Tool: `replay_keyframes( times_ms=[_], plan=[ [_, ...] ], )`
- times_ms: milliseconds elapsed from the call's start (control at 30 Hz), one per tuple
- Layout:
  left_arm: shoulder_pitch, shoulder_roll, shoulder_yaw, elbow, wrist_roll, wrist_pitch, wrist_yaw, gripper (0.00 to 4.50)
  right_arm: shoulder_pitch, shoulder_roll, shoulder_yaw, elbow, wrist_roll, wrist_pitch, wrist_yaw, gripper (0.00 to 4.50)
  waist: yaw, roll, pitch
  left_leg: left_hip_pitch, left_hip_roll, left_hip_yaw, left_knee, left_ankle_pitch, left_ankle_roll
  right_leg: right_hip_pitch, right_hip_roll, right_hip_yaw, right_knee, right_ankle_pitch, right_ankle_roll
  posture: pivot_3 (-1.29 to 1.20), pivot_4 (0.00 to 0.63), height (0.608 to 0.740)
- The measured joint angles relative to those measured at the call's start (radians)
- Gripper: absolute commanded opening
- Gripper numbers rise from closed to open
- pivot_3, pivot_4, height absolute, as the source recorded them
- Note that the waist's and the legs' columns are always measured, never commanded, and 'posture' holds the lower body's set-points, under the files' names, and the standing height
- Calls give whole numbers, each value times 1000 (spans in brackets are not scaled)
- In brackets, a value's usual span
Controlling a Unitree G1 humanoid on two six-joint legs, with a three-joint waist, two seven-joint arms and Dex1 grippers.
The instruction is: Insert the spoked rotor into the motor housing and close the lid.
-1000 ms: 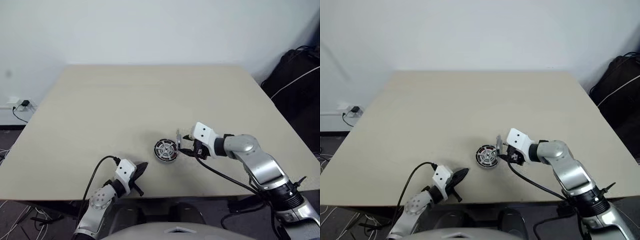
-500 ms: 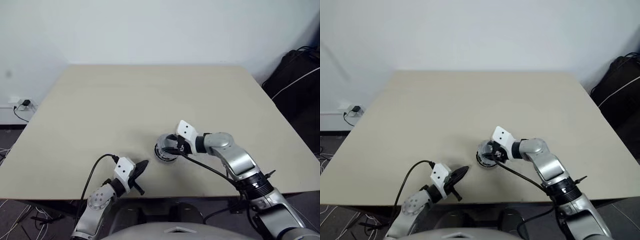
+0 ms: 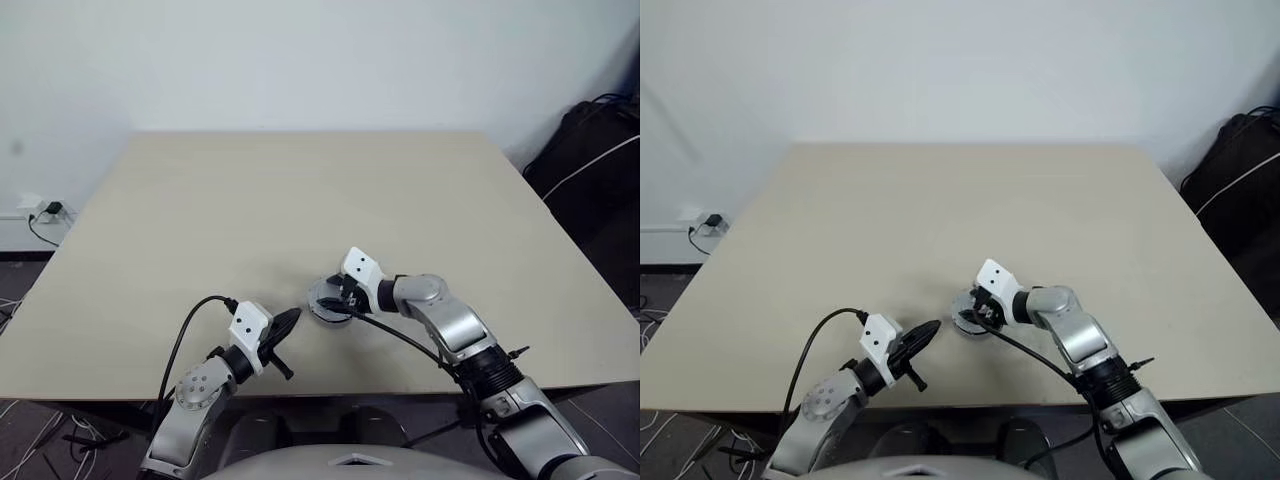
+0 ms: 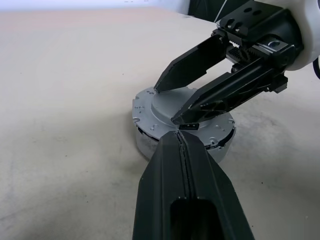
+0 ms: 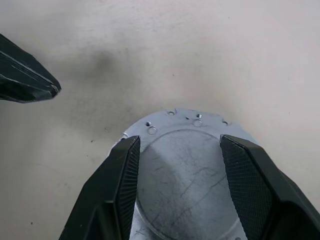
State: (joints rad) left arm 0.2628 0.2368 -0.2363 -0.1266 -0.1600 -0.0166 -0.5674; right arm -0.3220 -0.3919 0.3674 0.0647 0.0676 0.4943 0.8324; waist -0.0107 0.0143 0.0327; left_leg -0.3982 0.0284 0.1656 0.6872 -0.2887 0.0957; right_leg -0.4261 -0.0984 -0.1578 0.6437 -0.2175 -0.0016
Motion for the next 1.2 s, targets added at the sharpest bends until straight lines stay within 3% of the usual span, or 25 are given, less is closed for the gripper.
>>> replay_keyframes(
  times_ms=[300, 500, 567, 733, 1200],
  plan=[
    [1, 0, -1, -33, 0, 30, 6, 0, 56, -43, -5, -80, 2, 37, 17, 2697, 1, 0, -10, 1, 0, 0, 0, -1, 1, 1, 0, 0, -1, 0, 0, 0, 0, 740],
    [0, -4, -2, -33, 0, 33, 18, 0, 84, 5, -39, -94, 20, 55, -58, 2697, 0, 0, -11, 2, 0, 0, 0, -2, 3, 1, 0, 1, 0, 0, 0, 0, 0, 740],
    [1, -7, -1, -33, 0, 33, 21, 0, 95, 16, -69, -109, 36, 58, -79, 3054, 1, 1, -9, 0, 0, 0, 0, -1, 2, 0, 0, 1, 0, 0, 0, 0, 0, 740],
    [-3, -9, 0, -30, 0, 27, 19, 0, 95, 6, -102, -131, 44, 48, -86, 4482, 0, 1, -8, 0, 0, 0, -2, 0, 0, -1, 0, 1, -1, 0, 0, 0, 0, 740],
    [-5, -9, 5, -17, -1, 23, 13, 0, 107, 36, -58, -103, 29, 16, -94, 4482, 0, 1, -8, 0, 0, 0, -3, 0, 0, -1, 0, 1, -1, -1, -1, 0, 0, 740]
  ],
)
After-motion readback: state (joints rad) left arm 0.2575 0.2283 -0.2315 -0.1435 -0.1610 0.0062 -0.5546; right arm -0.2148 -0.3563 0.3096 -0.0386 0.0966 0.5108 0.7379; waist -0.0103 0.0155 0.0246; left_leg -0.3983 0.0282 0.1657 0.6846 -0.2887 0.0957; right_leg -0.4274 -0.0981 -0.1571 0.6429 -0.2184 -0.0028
